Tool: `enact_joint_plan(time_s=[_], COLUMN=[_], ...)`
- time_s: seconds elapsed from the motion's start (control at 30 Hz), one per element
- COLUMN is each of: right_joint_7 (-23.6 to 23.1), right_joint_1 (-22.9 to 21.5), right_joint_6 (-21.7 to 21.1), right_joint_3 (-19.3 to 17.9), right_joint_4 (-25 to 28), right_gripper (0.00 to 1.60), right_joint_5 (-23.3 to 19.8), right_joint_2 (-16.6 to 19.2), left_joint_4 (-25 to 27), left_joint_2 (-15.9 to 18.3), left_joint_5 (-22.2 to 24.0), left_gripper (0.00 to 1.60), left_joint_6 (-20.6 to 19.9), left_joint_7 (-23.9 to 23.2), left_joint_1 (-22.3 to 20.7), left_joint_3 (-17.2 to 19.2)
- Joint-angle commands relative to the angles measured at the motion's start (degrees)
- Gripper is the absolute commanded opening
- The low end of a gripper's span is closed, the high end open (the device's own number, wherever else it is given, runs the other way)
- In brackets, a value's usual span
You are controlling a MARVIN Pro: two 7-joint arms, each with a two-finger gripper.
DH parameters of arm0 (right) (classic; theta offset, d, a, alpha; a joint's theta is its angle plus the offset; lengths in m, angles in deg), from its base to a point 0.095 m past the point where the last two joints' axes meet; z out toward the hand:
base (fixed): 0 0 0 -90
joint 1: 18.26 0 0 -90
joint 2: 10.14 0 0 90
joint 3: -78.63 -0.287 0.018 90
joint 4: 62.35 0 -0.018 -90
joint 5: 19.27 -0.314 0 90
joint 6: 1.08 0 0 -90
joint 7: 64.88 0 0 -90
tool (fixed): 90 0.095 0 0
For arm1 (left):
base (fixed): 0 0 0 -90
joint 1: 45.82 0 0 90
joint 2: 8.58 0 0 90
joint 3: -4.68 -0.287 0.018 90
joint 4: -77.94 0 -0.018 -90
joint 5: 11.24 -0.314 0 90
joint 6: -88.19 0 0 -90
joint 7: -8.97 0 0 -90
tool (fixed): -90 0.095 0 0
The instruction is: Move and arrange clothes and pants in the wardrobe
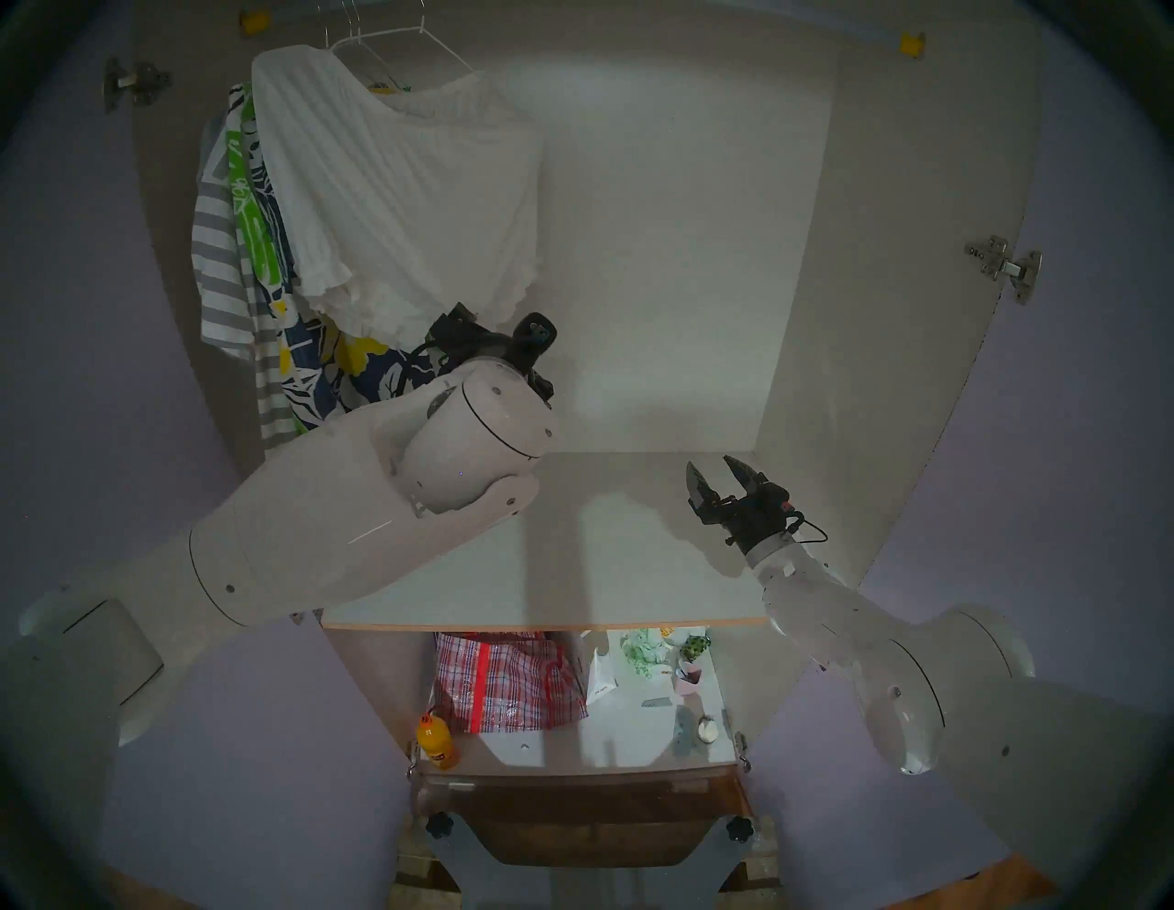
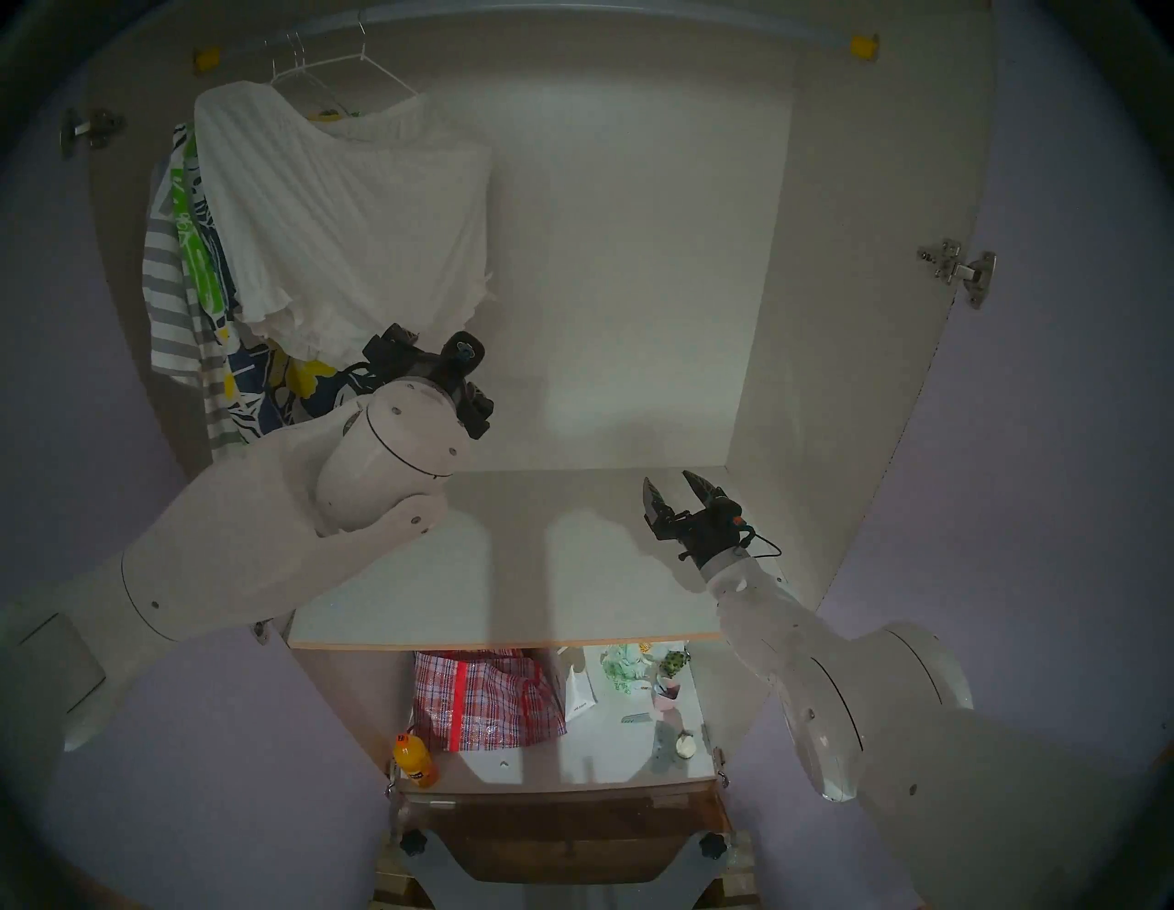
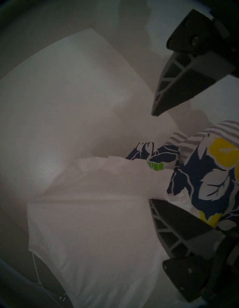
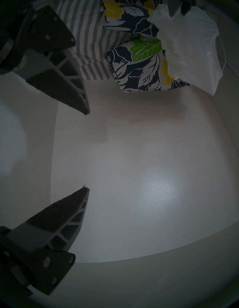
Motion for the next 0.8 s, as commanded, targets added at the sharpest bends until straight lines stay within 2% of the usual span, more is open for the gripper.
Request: enact_joint_plan(time_s=[0.0, 0.03, 0.13, 0.23, 0.27, 0.37, 0.5, 0.77], right_joint_7=[-0.1, -0.1, -0.11, -0.12, -0.12, -0.11, -0.1, -0.07], right_joint_1=[-1.5, -1.5, -1.51, -1.51, -1.51, -1.51, -1.5, -1.47], right_joint_6=[0.01, 0.02, 0.01, -0.01, -0.01, 0.01, 0.03, 0.09], right_joint_3=[-0.12, -0.12, -0.13, -0.13, -0.13, -0.14, -0.14, -0.14], right_joint_4=[0.9, 0.89, 0.9, 0.91, 0.91, 0.89, 0.88, 0.81], right_gripper=[1.6, 1.6, 1.6, 1.6, 1.6, 1.6, 1.6, 1.6], right_joint_5=[-0.1, -0.1, -0.1, -0.1, -0.1, -0.09, -0.08, -0.06], right_joint_2=[0.07, 0.07, 0.08, 0.08, 0.08, 0.07, 0.07, 0.05], left_joint_4=[-0.94, -1.36, -2.76, -3.22, -3.22, -2.57, -0.86, 3.48], left_joint_2=[-0.59, -0.79, -1.88, -3.99, -3.99, -5.6, -5.86, -5.0], left_joint_5=[-3.92, -5.33, -4.98, -1.1, -1.1, 2.1, 2.35, -1.18], left_gripper=[1.6, 1.6, 1.6, 1.6, 1.6, 1.6, 1.6, 1.6], left_joint_6=[-0.02, -0.02, -0.02, -0.02, -0.02, -0.02, -0.02, -0.02], left_joint_7=[3.16, 3.61, 3.44, 4.2, 4.2, 6.1, 6.18, 5.91], left_joint_1=[-6.51, -7.0, -9.46, -8.87, -8.87, -5.89, -2.97, 5.98], left_joint_3=[-1.13, -1.7, -3.35, -3.05, -3.05, -2.9, -2.74, -2.07])
